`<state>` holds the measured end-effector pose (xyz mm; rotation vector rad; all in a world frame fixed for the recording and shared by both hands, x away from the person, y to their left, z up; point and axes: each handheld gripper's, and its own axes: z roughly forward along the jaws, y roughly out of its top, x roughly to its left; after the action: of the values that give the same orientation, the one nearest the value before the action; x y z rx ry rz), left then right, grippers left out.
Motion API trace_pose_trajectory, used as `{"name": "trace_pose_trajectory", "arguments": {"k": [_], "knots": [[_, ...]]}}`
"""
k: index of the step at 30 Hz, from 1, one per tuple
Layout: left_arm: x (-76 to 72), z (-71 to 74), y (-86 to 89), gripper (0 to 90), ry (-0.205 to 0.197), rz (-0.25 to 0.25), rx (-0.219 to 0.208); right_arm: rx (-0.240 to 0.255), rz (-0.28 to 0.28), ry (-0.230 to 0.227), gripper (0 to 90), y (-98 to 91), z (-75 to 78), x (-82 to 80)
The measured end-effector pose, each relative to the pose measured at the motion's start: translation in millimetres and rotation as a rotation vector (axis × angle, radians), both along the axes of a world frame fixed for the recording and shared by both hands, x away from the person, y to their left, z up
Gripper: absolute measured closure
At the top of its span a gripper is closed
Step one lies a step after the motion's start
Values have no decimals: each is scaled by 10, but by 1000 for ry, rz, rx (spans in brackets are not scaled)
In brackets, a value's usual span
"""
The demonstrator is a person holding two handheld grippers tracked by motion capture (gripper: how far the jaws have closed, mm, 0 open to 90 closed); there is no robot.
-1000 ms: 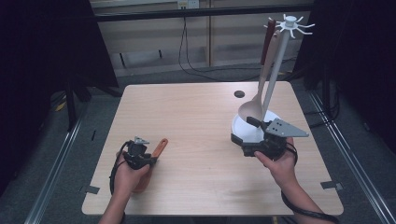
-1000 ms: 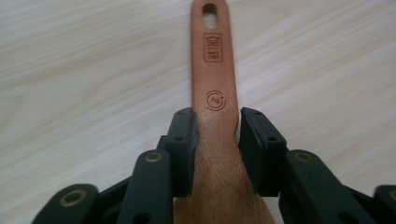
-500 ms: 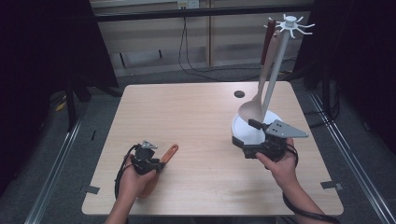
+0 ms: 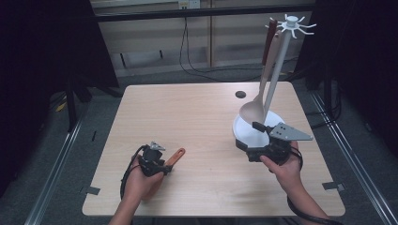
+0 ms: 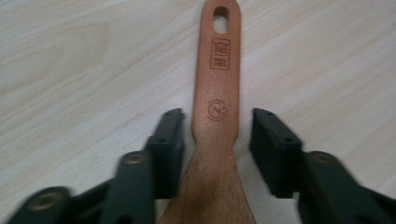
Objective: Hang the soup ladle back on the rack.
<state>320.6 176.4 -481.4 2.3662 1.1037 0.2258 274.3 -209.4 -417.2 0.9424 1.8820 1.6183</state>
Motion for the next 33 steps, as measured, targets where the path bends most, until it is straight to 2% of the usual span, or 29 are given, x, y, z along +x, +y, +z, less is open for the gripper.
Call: {"name": "trace_pose_trajectory", "arguments": {"k": [4, 9, 12, 14, 17, 21, 24, 27, 28, 33], "knots": [[84, 2, -62, 480, 9, 2, 5, -4, -4, 2, 94, -18, -2, -18], [195, 10, -181, 452, 10, -15, 55, 0, -5, -6, 94, -32, 12, -11], [265, 12, -258, 403, 29, -5, 66, -5, -3, -1, 94, -28, 5, -15], [300, 13, -289, 396, 32, 0, 70, -7, -3, -1, 94, -28, 6, -19], [355, 37, -335, 400, 66, -7, 101, -13, -3, -3, 94, -46, 12, -43], [382, 65, -392, 453, 99, -8, 125, 8, -8, -8, 95, -50, 37, -67], [385, 68, -416, 494, 99, 8, 121, 1, 5, 0, 95, -27, 27, -68], [368, 72, -431, 625, 85, -17, 108, 1, 16, 1, 95, 6, 31, -55], [368, 72, -431, 644, 85, -17, 108, 0, 21, -2, 96, 20, 37, -52], [314, 54, -402, 656, 53, -17, 78, -8, 32, -9, 97, 60, 49, -55]]}}
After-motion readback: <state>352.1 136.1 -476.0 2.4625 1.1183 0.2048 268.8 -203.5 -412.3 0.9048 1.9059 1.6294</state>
